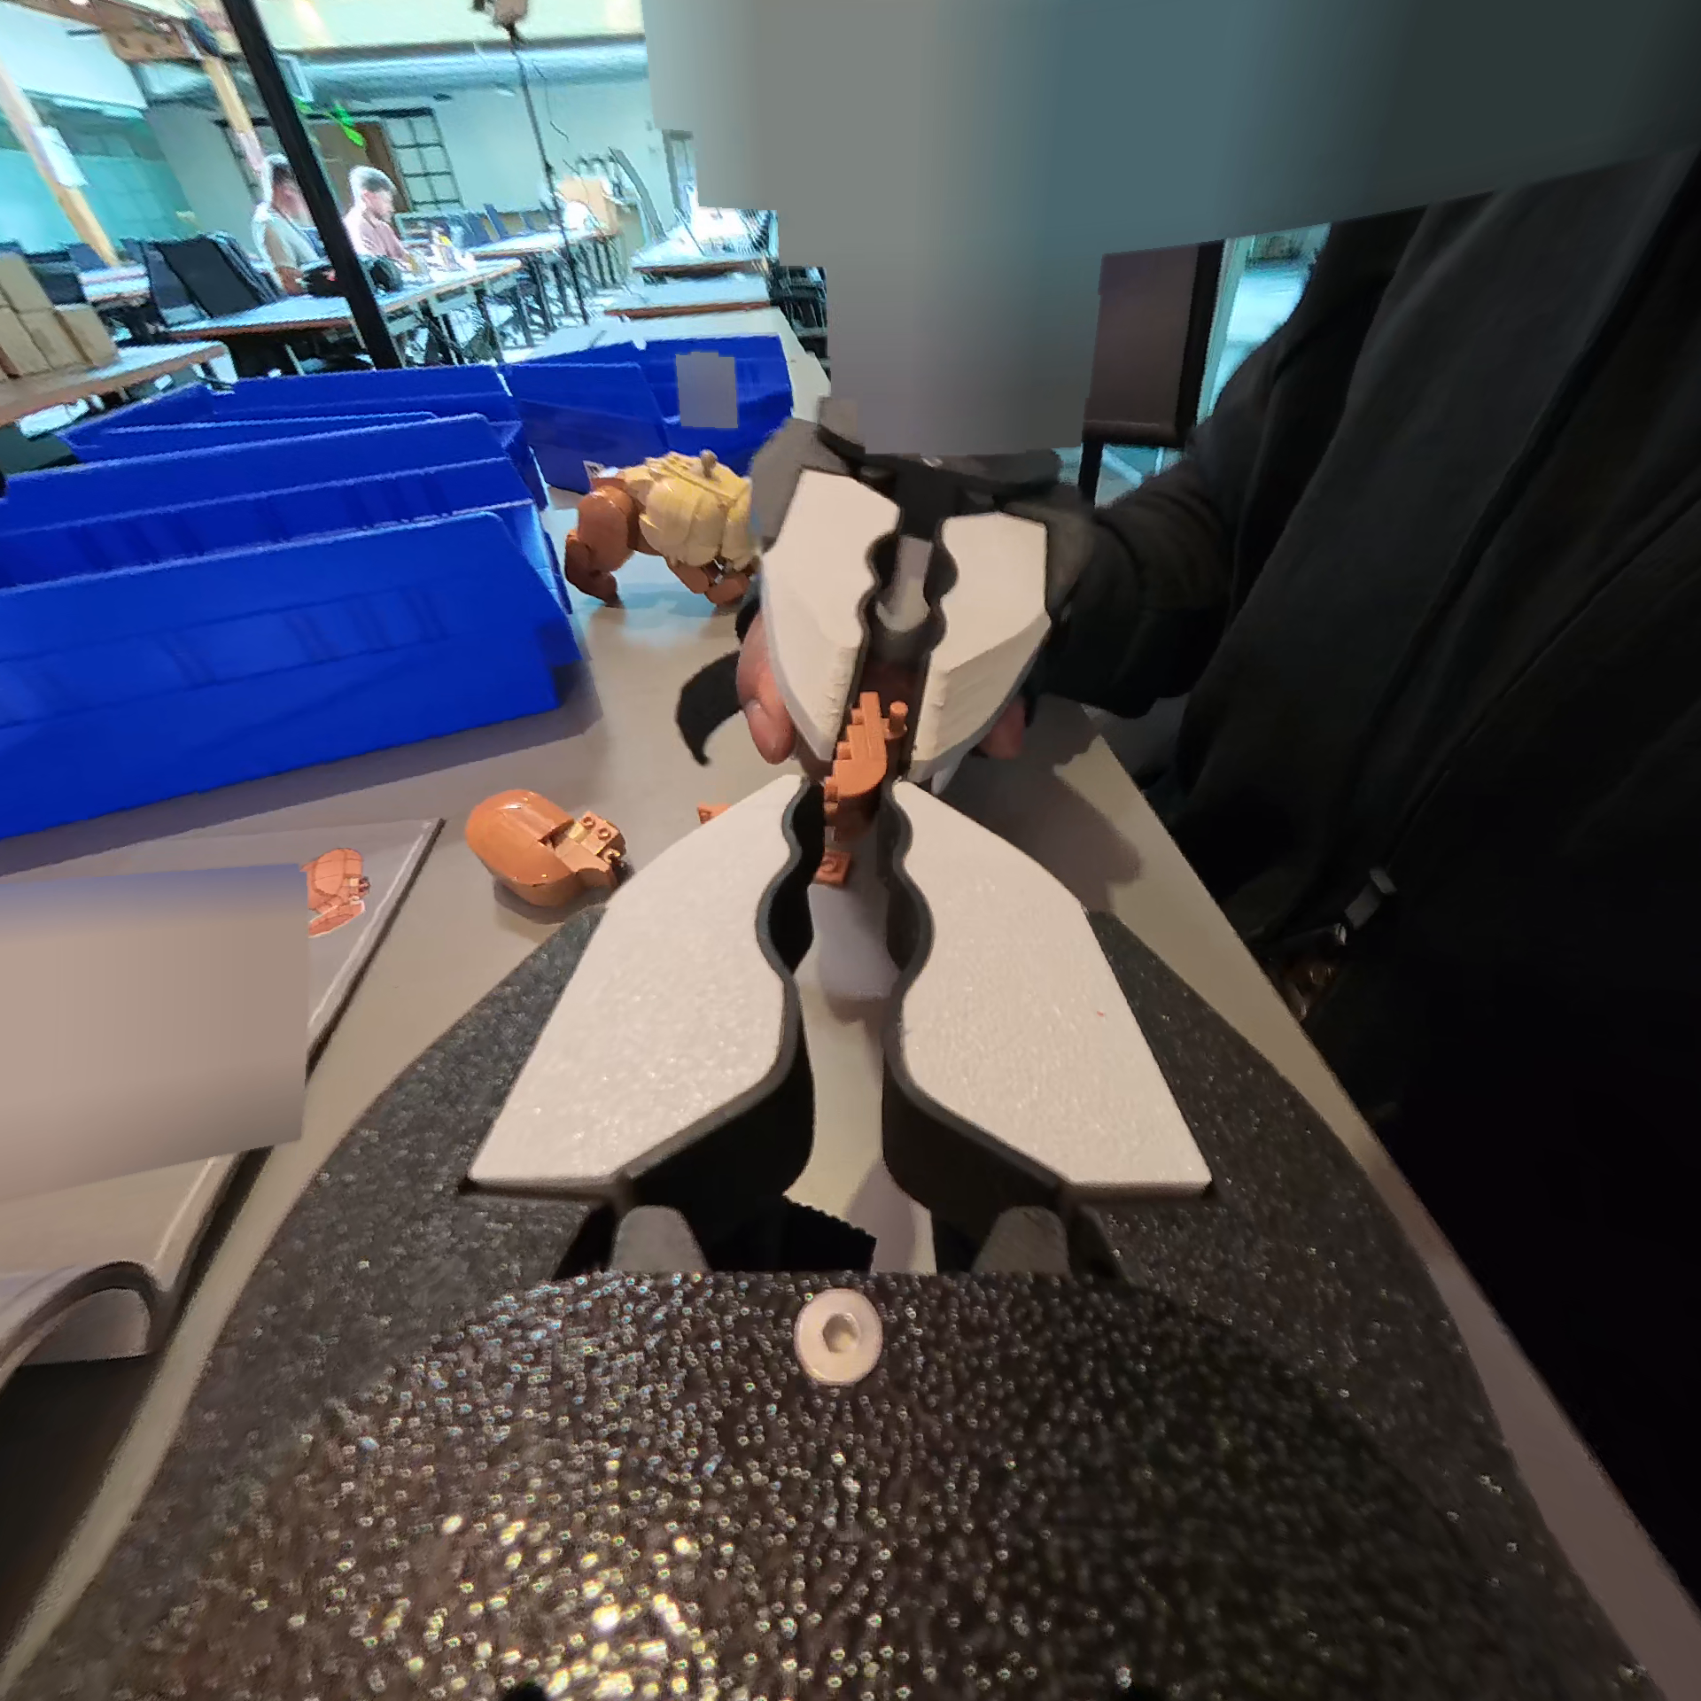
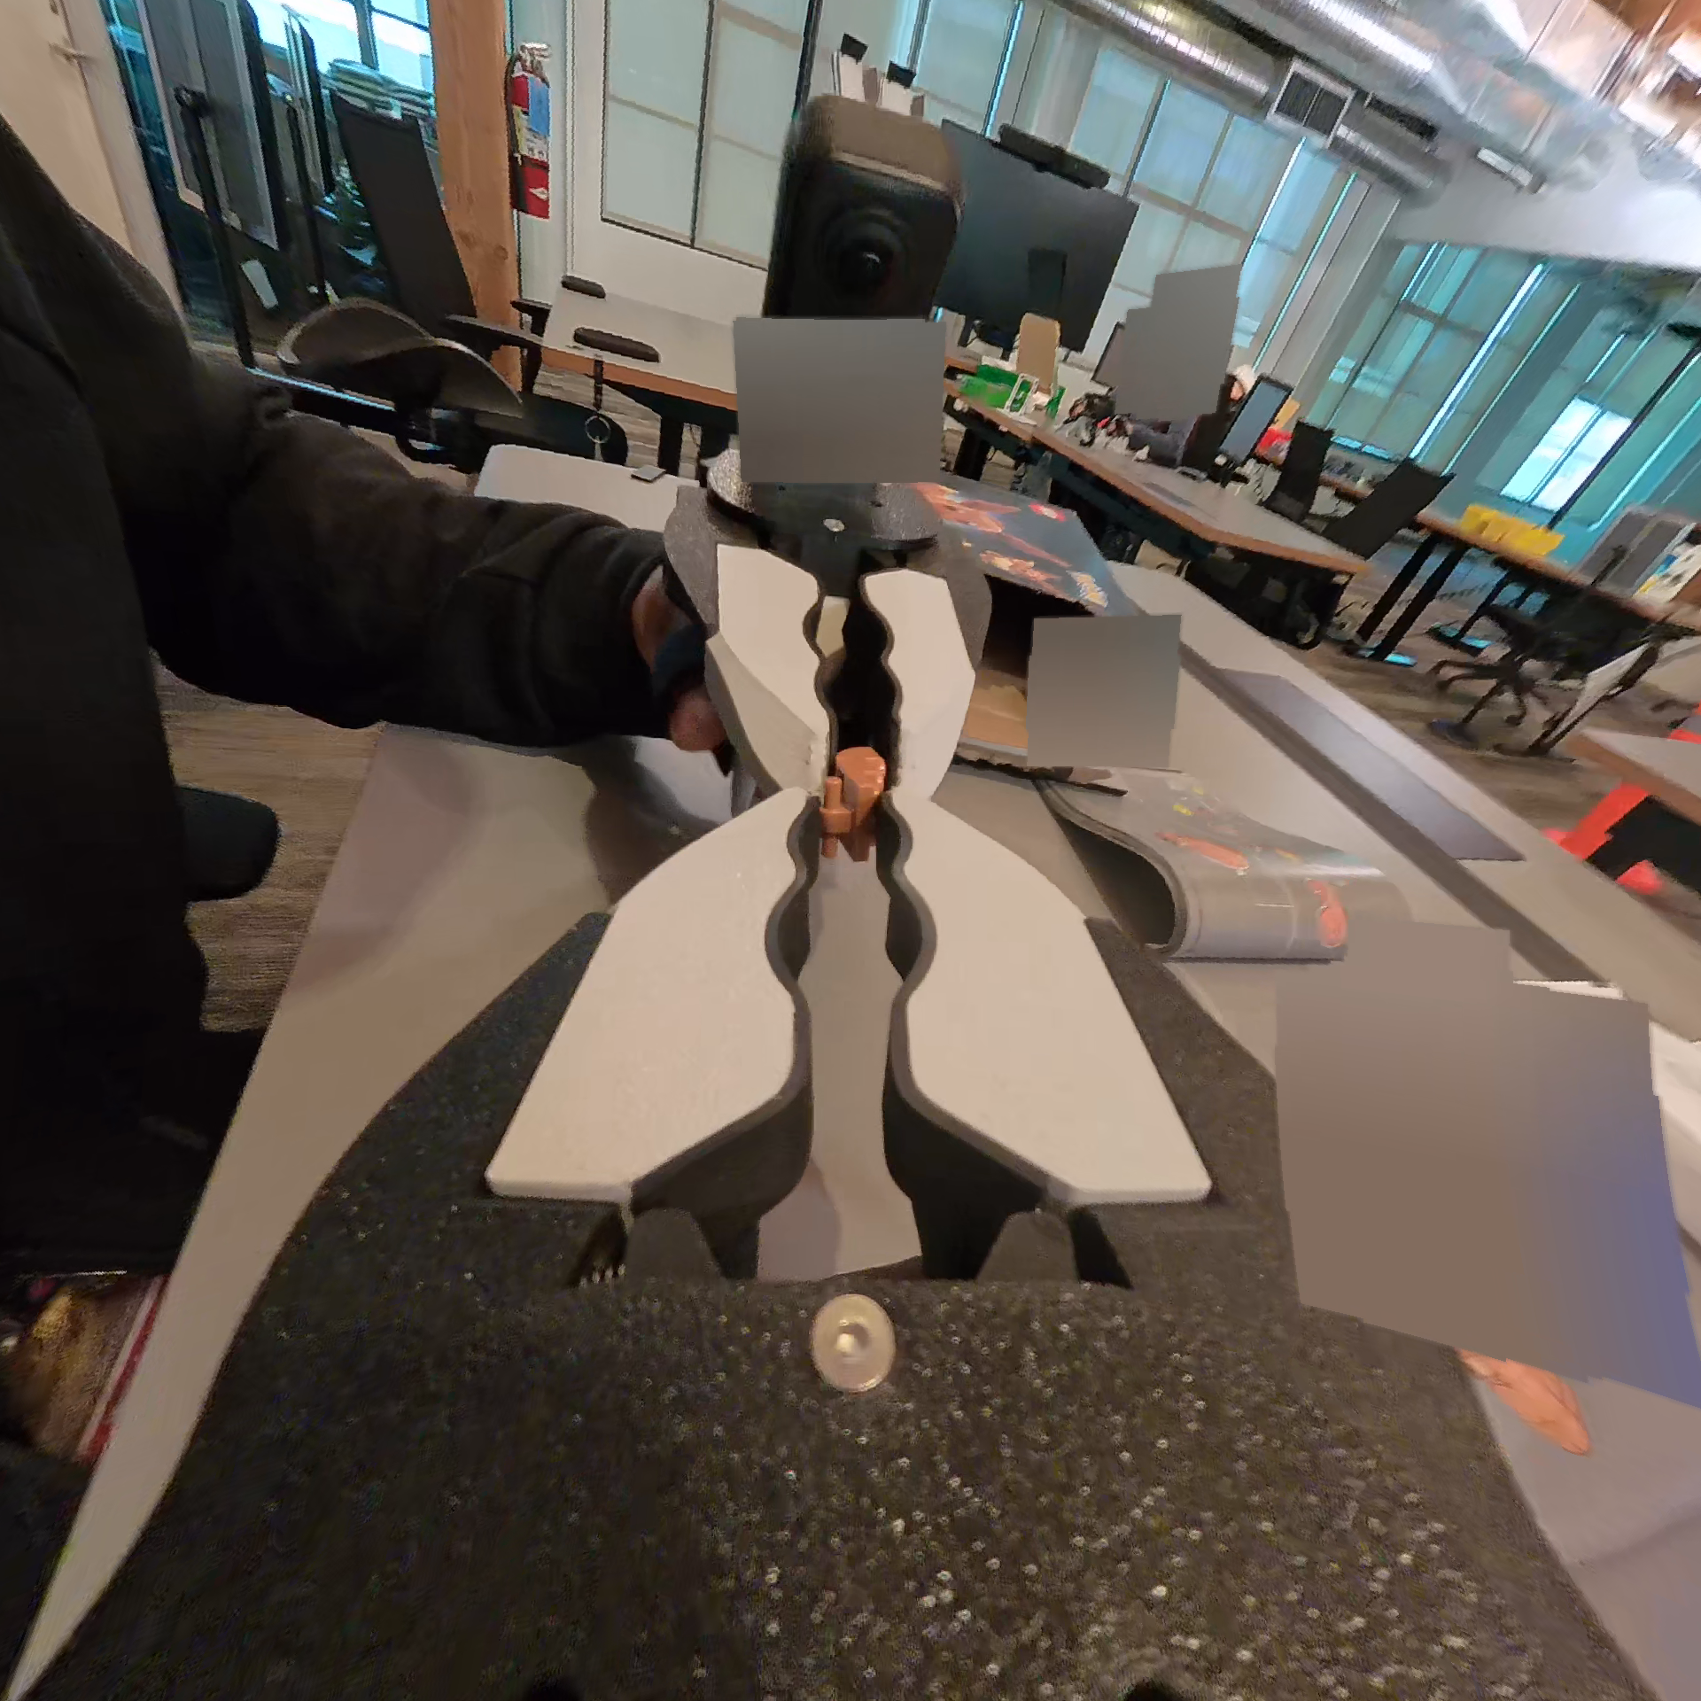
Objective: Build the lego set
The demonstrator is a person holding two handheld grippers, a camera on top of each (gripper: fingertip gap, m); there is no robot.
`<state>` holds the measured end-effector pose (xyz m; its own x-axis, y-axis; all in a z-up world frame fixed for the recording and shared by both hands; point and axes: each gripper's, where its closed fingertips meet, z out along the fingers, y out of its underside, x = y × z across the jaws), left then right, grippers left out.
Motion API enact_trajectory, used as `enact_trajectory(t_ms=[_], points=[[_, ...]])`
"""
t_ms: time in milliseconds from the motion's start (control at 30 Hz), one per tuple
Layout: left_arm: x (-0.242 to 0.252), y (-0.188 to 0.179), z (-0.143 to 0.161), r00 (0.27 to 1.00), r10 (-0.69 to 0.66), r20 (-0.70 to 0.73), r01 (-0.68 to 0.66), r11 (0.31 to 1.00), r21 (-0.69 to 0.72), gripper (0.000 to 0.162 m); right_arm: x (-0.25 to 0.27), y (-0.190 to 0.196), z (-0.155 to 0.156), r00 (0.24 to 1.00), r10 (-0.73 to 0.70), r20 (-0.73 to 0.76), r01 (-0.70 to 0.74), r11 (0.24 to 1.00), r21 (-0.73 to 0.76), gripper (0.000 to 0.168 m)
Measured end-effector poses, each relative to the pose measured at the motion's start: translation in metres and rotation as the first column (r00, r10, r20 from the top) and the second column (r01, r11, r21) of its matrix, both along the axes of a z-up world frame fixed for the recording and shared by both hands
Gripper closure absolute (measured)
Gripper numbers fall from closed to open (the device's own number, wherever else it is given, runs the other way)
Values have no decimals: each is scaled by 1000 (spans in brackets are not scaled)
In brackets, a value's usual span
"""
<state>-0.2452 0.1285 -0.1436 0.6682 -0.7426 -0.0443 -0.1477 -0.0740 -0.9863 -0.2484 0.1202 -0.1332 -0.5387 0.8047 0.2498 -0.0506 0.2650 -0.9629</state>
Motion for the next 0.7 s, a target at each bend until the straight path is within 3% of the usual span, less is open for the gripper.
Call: enact_trajectory(t_ms=[67,133,267,400,500,700], points=[[-1,1,3,997,-3,82,7,999,-53,146,0,2,1,999,-14,-40,16,999,49,157],[-5,1,6,980,-9,199,35,992,-125,130,1,2,4,995,-19,-96,29,994,104,157],[-7,-2,11,916,-41,398,135,968,-211,126,3,1,3,986,-28,-167,63,976,207,157],[3,-3,2,910,-66,409,191,943,-273,129,3,-1,0,976,-26,-216,91,950,300,157],[8,-5,3,910,-94,403,206,948,-243,142,4,-2,-2,972,-23,-232,102,937,334,157],[10,-9,7,915,-133,382,212,962,-173,143,5,-4,1,968,-18,-251,105,936,335,154]])
